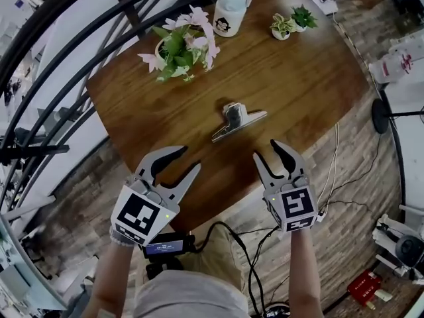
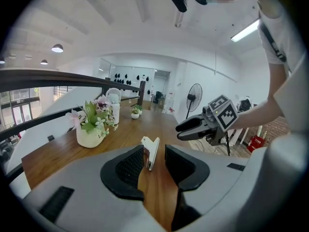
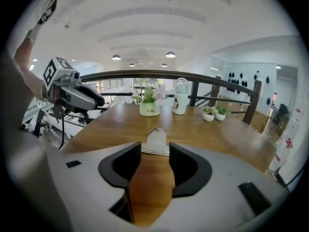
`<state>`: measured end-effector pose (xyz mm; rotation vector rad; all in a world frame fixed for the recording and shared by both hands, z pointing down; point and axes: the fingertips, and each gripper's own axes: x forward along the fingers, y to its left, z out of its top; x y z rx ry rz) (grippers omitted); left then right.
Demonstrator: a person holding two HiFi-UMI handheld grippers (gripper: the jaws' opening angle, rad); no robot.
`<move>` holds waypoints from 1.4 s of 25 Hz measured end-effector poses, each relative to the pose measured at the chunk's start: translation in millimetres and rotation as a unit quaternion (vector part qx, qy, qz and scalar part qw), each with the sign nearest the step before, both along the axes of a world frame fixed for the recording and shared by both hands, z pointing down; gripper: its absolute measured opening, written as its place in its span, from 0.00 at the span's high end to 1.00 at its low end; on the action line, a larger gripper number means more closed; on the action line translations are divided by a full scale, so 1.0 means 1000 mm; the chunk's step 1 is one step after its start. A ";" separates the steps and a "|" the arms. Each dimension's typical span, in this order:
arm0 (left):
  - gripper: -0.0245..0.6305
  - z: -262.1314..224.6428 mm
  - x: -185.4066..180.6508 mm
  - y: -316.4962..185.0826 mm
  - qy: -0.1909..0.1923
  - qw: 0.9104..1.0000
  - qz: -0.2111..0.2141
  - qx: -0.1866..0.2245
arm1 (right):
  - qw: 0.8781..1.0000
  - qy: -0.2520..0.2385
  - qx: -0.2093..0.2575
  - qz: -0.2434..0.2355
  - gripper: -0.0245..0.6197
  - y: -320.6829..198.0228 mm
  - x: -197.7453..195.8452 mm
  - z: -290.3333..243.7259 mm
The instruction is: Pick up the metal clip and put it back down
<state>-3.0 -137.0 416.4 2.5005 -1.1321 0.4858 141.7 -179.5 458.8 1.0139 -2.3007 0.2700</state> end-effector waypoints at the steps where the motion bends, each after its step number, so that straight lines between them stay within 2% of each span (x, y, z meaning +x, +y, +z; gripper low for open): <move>1: 0.74 0.002 0.000 -0.002 0.000 1.000 -0.002 -0.001 | 1.000 0.004 -0.001 -0.009 0.66 -0.004 0.000 0.002; 11: 0.74 0.021 0.005 -0.013 0.001 1.000 -0.016 -0.017 | 0.994 0.031 -0.024 -0.100 0.64 -0.036 -0.012 0.029; 17: 0.74 0.035 0.002 -0.019 -0.001 0.999 -0.031 -0.019 | 0.984 0.079 -0.027 -0.156 0.63 -0.053 -0.015 0.052; 21: 0.74 0.036 0.003 -0.023 -0.002 0.999 -0.033 -0.021 | 0.966 0.131 -0.013 -0.223 0.63 -0.058 -0.021 0.063; 27: 0.74 0.038 0.003 -0.024 -0.003 0.999 -0.037 -0.025 | 0.937 0.175 -0.020 -0.301 0.63 -0.065 -0.024 0.077; 35: 0.74 0.047 0.005 -0.028 -0.004 0.999 -0.041 -0.031 | 0.908 0.195 -0.043 -0.369 0.63 -0.070 -0.027 0.092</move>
